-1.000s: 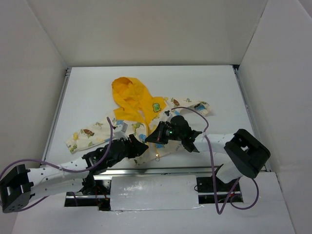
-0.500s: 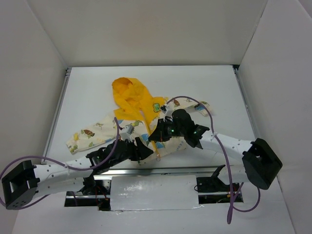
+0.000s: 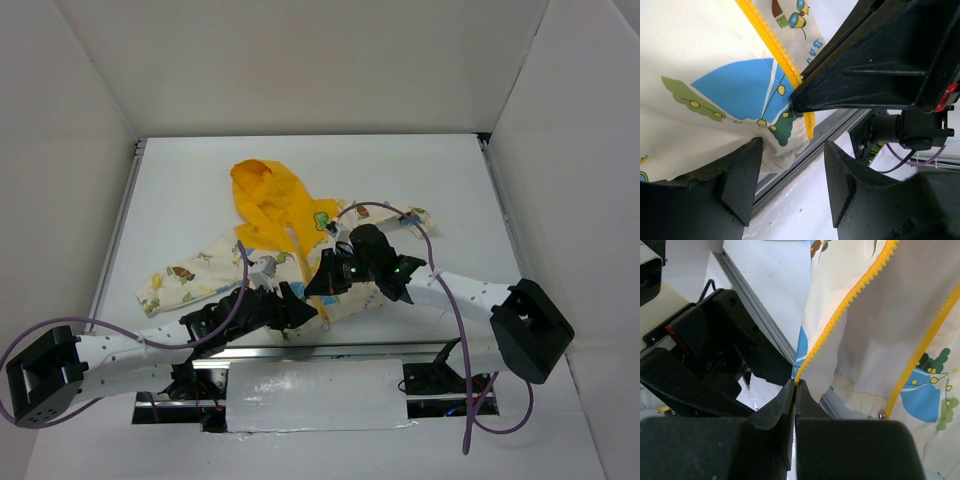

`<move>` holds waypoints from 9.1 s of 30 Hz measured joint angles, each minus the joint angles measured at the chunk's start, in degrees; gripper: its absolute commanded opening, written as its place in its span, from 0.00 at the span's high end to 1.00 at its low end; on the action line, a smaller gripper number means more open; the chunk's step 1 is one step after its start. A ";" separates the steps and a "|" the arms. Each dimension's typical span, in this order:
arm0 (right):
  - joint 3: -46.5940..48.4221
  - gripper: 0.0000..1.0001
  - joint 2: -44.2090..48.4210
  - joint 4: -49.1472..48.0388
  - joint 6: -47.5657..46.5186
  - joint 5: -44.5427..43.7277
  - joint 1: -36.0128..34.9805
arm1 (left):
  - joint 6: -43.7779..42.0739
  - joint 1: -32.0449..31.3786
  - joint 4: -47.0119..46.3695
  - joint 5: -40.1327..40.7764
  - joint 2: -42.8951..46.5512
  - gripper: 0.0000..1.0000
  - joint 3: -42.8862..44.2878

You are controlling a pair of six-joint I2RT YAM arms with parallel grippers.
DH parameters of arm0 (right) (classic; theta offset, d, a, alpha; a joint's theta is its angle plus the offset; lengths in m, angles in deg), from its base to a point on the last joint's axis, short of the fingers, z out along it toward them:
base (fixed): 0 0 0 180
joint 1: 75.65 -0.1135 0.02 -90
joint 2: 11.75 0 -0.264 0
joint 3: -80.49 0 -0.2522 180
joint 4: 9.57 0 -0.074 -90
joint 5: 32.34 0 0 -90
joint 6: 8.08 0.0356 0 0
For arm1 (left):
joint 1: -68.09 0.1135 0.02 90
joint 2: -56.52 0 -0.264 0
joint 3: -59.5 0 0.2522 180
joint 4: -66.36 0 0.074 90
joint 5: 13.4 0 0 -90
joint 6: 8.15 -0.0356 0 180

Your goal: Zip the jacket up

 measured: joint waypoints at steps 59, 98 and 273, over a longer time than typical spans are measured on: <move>11.69 0.45 -9.07 37.62 -5.99 -40.70 -13.42 | 3.19 4.42 19.74 3.72 8.72 1.00 -2.19; 3.89 1.00 9.60 20.13 -4.42 -35.06 -13.40 | 0.39 6.14 16.20 4.20 3.50 1.00 2.36; -13.16 1.00 21.49 -10.95 -15.17 -13.16 -6.16 | -14.01 9.01 -24.02 -22.27 2.82 1.00 -7.39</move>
